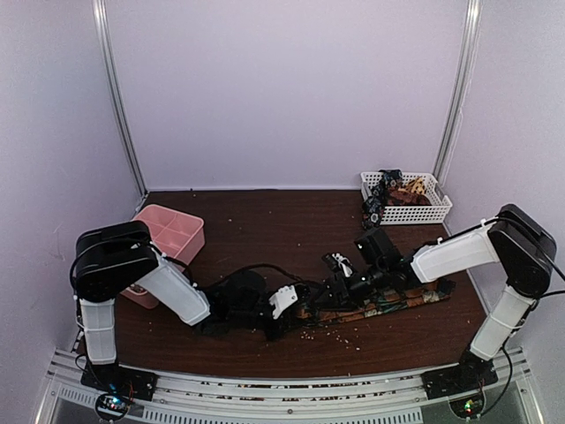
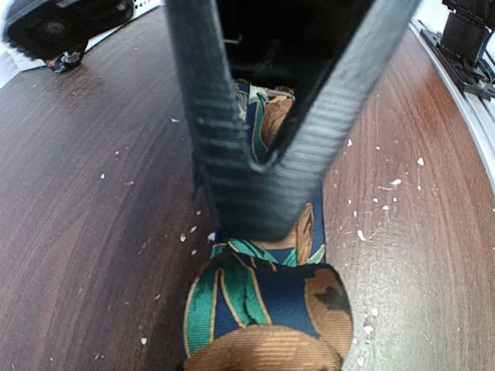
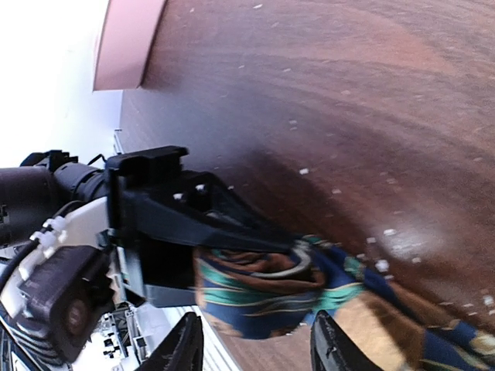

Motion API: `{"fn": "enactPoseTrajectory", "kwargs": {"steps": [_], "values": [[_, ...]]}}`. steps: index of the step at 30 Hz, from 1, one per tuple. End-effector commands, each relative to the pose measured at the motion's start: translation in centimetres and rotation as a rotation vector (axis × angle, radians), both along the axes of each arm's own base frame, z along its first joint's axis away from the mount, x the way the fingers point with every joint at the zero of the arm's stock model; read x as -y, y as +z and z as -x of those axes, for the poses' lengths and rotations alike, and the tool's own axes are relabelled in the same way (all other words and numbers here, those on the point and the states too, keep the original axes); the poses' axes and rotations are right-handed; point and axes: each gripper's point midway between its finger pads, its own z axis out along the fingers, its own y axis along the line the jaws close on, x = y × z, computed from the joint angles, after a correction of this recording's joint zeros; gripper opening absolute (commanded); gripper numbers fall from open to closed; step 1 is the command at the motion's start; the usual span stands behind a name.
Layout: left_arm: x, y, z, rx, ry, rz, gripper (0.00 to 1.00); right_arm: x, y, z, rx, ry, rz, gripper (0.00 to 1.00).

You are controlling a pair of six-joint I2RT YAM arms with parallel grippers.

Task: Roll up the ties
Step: Roll the tie at the center of the board.

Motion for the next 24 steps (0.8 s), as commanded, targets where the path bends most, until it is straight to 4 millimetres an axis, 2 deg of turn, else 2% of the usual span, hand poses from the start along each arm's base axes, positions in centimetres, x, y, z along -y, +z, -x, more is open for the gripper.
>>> {"fn": "enactPoseTrajectory", "kwargs": {"steps": [1,7,9,11,13,16,19,21,24], "values": [[-1.1,-2.6,0.8,-0.020,-0.044,-0.130,0.25,-1.5,1.9,0.8,-0.005,0.028,-0.033,0.47],[-1.1,-2.7,0.8,-0.023,-0.042,-0.134,0.27,-1.4,-0.9,1.2,-0.033,0.038,0.043,0.38],[-1.2,-2.6,0.9,-0.026,-0.041,-0.129,0.27,-1.2,-1.6,1.1,-0.033,0.037,0.065,0.29],[-1.3,-2.6,0.9,-0.026,-0.037,-0.125,0.28,-1.0,-2.1,1.0,-0.034,0.038,0.082,0.13],[-1.2,-2.5,0.9,-0.022,-0.038,-0.118,0.28,-0.7,-2.5,1.0,-0.031,0.037,0.101,0.01],[-1.2,-2.2,0.8,-0.015,-0.034,-0.112,0.29,-0.3,-2.9,0.9,-0.036,0.029,0.110,0.00],[-1.2,-1.8,0.6,-0.002,-0.023,-0.099,0.40,0.3,-3.1,0.9,-0.036,0.022,0.115,0.00],[-1.0,-0.9,0.4,0.008,-0.014,-0.071,0.54,0.9,-3.6,1.0,-0.041,0.016,0.125,0.00],[-0.7,0.8,0.1,0.019,0.010,0.004,0.64,1.9,-4.3,1.1,-0.051,0.003,0.138,0.00]]}}
